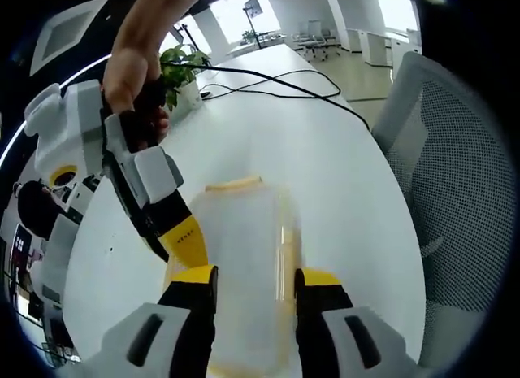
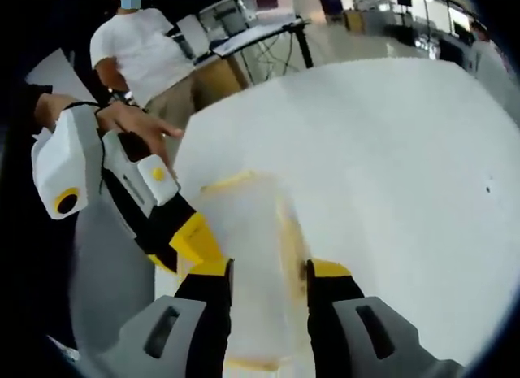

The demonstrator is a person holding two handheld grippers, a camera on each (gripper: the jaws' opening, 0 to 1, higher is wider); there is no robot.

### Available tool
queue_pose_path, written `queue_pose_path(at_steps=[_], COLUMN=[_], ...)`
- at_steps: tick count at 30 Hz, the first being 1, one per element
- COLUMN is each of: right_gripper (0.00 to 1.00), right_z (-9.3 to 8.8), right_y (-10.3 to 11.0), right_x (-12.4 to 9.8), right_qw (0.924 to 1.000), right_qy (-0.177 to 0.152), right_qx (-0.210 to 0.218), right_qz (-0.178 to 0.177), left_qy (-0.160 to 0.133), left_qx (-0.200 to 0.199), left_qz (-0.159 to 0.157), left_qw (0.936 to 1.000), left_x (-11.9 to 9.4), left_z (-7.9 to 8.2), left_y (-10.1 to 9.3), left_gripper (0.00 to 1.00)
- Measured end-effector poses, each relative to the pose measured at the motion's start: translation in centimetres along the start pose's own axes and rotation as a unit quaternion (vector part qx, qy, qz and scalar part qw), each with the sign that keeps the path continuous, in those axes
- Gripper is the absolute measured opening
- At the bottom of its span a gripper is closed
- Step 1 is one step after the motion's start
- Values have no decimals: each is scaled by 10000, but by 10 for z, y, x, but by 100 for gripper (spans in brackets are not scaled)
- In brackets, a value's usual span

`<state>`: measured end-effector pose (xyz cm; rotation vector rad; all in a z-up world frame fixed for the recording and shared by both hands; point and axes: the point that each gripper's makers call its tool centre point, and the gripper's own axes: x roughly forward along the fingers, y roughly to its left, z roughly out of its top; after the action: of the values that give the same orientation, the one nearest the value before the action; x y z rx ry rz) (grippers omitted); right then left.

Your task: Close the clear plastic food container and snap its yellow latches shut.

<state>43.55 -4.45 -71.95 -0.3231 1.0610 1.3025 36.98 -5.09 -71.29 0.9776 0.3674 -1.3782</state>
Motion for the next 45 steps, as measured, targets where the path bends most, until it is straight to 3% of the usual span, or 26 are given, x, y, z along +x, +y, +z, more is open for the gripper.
queue_pose_path(at_steps=[15,19,20,21,25,38,45], right_gripper=[32,29,29,29,29,31,32], right_z=[-1,-2,8,1,1,0,-3], right_y=[2,3,12,6,4,0,1], right_x=[4,4,10,5,3,-5,-7], right_qw=[9974,9972,9984,9976,9976,9996,9992], right_qy=[676,632,337,581,615,259,299], right_qx=[196,372,186,303,269,22,-61], right_qz=[126,119,416,202,149,-130,-252], left_qy=[-23,-43,-115,-34,-41,-85,-106], left_qx=[-59,-87,18,-68,-84,48,-109], left_qz=[16,3,-57,-7,-43,19,38], left_qw=[10000,10000,9999,10000,9999,10000,9999], left_x=[2,2,4,2,2,3,1], left_z=[-1,-2,1,-2,0,1,1], left_y=[2,3,2,3,4,4,4], left_gripper=[31,30,30,30,30,33,33])
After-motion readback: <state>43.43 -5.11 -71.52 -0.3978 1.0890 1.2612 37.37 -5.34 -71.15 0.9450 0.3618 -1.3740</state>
